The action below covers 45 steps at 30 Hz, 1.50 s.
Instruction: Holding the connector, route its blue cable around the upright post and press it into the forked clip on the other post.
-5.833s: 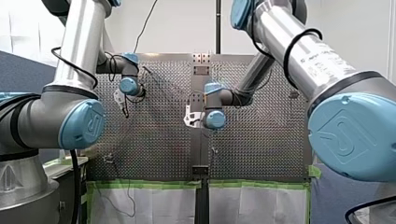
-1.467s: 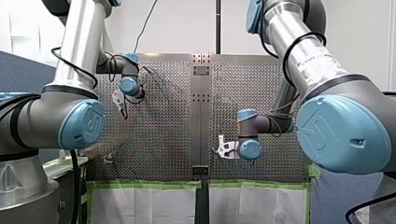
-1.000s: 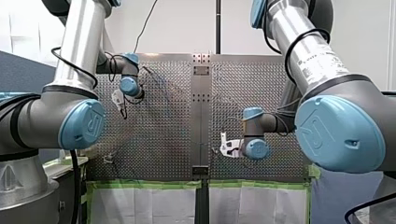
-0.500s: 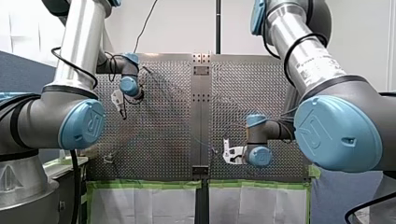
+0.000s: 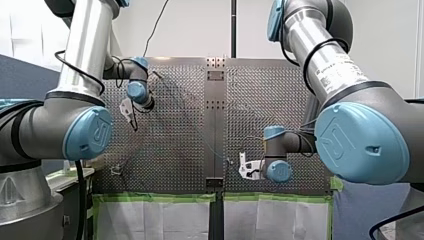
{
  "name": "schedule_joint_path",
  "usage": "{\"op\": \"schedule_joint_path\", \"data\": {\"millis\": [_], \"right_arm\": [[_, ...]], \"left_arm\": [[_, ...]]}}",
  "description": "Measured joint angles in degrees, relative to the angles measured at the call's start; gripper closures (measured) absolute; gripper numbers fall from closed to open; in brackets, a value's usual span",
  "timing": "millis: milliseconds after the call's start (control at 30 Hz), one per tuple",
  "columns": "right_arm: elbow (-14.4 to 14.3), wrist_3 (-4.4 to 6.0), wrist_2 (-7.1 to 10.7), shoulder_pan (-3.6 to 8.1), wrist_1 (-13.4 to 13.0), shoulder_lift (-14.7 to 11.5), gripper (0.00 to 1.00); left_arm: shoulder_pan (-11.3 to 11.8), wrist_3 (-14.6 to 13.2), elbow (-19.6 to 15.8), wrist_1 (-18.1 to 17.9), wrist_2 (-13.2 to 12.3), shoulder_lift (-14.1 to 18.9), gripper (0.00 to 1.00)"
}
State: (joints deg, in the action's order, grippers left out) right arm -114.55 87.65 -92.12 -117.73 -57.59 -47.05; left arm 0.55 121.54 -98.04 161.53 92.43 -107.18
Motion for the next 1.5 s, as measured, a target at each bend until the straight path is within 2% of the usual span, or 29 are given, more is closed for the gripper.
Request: {"op": "schedule_joint_path", "data": {"millis": [233,600,867,1267,1367,1500], "right_arm": [[0.0,-0.01,0.00,0.00,0.1,0.0,0.98],[0.0,-0.01,0.00,-0.22,0.3,0.0,0.98],[0.0,-0.01,0.00,-0.33,0.4,0.0,0.98],[0.0,-0.01,0.00,-0.43,0.3,0.0,0.98],[0.0,-0.01,0.00,-0.42,0.2,0.0,0.98],[0.0,-0.01,0.00,-0.43,0.2,0.0,0.98]], "left_arm": [[0.5,3.7,-2.8,-3.1,-2.7,0.0,0.02],[1.2,9.2,-5.7,-5.5,-3.0,-0.1,0.02],[1.6,10.7,-7.0,-6.3,-3.6,-0.1,0.02],[3.1,16.3,-10.5,-11.0,-8.4,-2.6,0.02],[3.7,17.9,-10.6,-12.6,-8.0,-2.7,0.02],[4.5,20.2,-10.7,-14.8,-6.0,-2.7,0.02]]}}
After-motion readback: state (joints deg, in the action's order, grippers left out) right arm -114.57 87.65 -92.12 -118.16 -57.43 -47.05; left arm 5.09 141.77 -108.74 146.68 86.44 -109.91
